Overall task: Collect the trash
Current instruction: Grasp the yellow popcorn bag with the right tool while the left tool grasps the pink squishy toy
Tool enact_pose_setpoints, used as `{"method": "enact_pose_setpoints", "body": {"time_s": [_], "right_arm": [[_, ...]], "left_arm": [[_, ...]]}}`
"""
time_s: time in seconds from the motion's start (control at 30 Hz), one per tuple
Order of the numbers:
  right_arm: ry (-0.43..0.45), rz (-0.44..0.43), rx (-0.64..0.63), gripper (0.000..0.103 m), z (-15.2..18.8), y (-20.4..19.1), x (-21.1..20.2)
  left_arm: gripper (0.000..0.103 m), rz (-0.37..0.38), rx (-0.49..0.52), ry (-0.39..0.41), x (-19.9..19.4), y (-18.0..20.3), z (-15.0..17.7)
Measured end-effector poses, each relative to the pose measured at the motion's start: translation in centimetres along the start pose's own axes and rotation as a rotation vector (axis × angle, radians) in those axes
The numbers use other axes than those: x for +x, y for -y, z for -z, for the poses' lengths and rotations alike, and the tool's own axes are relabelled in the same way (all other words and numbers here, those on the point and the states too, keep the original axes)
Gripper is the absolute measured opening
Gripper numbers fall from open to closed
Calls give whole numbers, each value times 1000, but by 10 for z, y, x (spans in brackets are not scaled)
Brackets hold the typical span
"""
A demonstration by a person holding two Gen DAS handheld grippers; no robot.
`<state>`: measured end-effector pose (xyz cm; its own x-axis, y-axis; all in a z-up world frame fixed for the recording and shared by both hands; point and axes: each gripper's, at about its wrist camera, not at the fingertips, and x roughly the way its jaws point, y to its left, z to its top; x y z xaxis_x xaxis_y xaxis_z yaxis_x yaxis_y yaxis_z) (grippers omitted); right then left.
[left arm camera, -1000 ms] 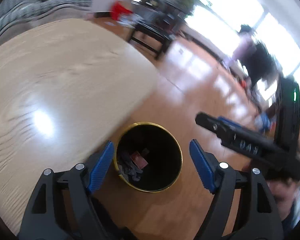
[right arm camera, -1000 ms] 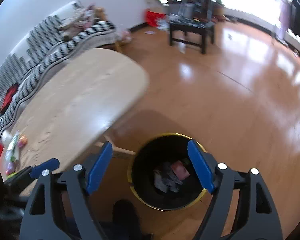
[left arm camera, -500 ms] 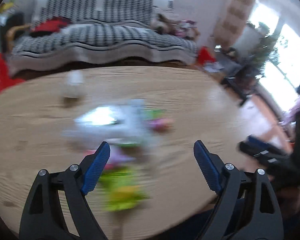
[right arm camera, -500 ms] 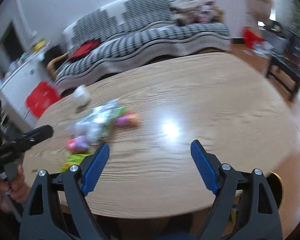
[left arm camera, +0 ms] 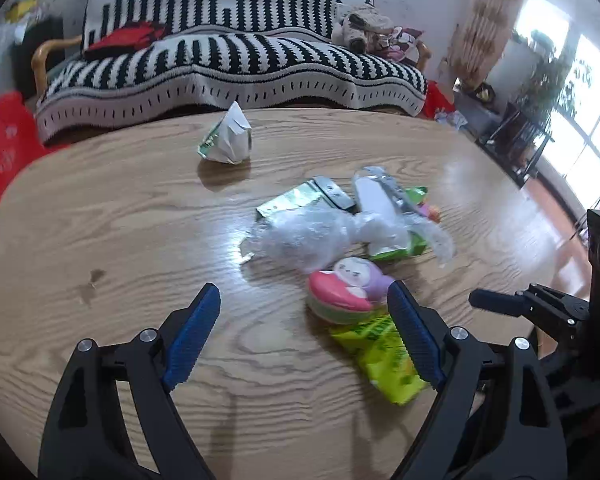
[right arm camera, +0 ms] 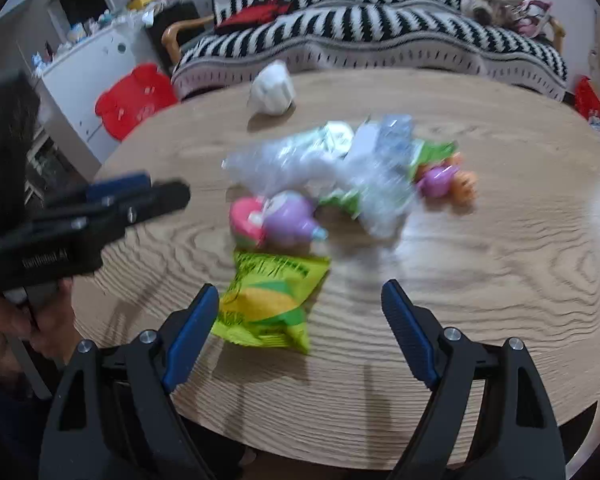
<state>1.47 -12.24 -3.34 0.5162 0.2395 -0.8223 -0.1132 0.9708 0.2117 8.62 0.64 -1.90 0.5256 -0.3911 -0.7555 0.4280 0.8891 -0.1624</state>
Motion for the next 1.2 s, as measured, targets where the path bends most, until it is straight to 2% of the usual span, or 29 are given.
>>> {"method": "enact_pose_setpoints", "body": {"time_s": [0.1,0.33,0.37,0.43,0.53,0.7,0.83,1.0,1.2], "right_arm": [[-31,-13,-5,80,1,-9,17],[-66,-19,-1,80,0,-13,40],[-70,-27,3,77,0,-12,41],[-76,-29,-6,56,1,-11,43],[-89,-49,-9,51,3,-6,42],[-45,-60,-14,50,14,6,12],[11,-18,26,50,20,33,-19],[52,11,98,50,19,67,-38],[30,-26,165,50,21,92,-35]], "left_arm": [[83,-21,13,-1,5,-7,1],[83,1,-47,-22,9,-17,0],[83,-3,-44,-20,11,-16,0],[83,-2,-34,-20,12,-14,-1],[83,-6,-9,-25,17,-7,0],[83,7,55,-45,28,12,2],[83,22,137,-69,42,33,6],[83,38,236,-91,60,57,12],[82,57,231,-138,82,70,13]]}}
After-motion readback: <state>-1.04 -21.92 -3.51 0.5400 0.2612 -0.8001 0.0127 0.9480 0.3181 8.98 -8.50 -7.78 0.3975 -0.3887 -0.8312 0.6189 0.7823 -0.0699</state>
